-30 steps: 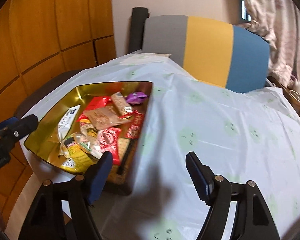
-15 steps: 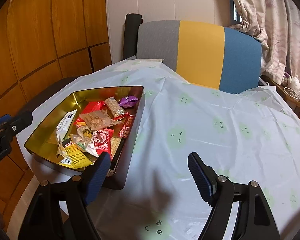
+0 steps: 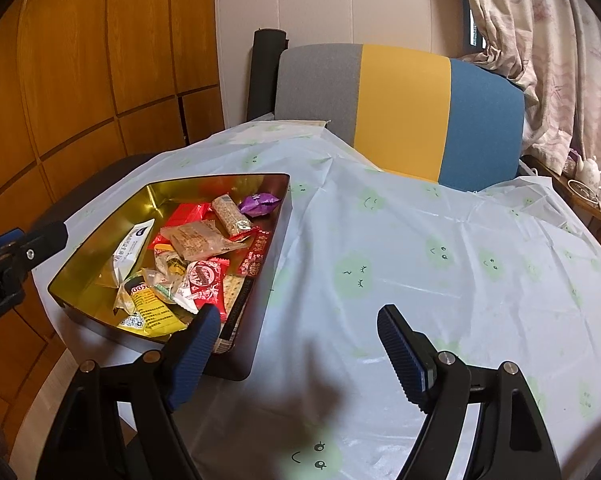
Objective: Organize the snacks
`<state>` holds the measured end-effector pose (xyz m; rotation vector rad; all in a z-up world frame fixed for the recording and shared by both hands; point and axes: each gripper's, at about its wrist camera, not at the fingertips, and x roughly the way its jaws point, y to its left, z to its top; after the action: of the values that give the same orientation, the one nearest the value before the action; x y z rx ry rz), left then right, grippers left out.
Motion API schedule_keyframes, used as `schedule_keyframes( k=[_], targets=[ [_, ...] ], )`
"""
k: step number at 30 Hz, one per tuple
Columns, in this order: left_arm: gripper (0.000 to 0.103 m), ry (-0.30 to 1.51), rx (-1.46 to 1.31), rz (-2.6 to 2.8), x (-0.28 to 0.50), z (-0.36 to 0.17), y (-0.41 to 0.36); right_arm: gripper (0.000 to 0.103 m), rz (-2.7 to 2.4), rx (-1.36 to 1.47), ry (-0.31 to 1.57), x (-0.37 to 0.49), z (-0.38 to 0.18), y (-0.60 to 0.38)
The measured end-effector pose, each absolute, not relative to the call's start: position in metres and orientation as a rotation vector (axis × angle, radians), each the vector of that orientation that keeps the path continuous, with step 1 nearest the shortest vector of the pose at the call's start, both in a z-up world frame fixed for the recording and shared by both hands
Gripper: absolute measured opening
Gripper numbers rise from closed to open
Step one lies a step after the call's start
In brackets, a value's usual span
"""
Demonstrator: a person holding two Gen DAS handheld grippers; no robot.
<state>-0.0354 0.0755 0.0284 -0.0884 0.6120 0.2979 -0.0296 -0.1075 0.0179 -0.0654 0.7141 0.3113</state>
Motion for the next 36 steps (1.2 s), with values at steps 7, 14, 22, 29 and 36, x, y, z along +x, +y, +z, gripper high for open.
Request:
schedule_keyframes(
  k=[7,14,22,29,36],
  targets=[
    [0.069,0.615,-0.079,0.306,-0.0354,0.0282,0.0760,0.082,0.313,-0.078,0.711,-0.0307,0.0168,-0.1046],
    [0.069,0.618,-0.081,0.304,-0.0352,0.0294,0.0770,0.084,0.316,-0.084,0.709,-0.0313,0.0165,-0.1028],
    [0.069,0.627,-0.092,0.293,-0.0345,0.0291,0.0767,0.085,0.318,-0.089,0.710,-0.0319,0.0160,-0.1017],
    [0.069,0.637,-0.094,0.286,-0.0331,0.0278,0.0765,0.086,0.319,-0.090,0.713,-0.0310,0.0148,-0.1020],
    [0.069,0.644,-0.095,0.278,-0.0326,0.0263,0.0753,0.086,0.316,-0.087,0.719,-0.0302,0.0131,-0.1031]
  ],
)
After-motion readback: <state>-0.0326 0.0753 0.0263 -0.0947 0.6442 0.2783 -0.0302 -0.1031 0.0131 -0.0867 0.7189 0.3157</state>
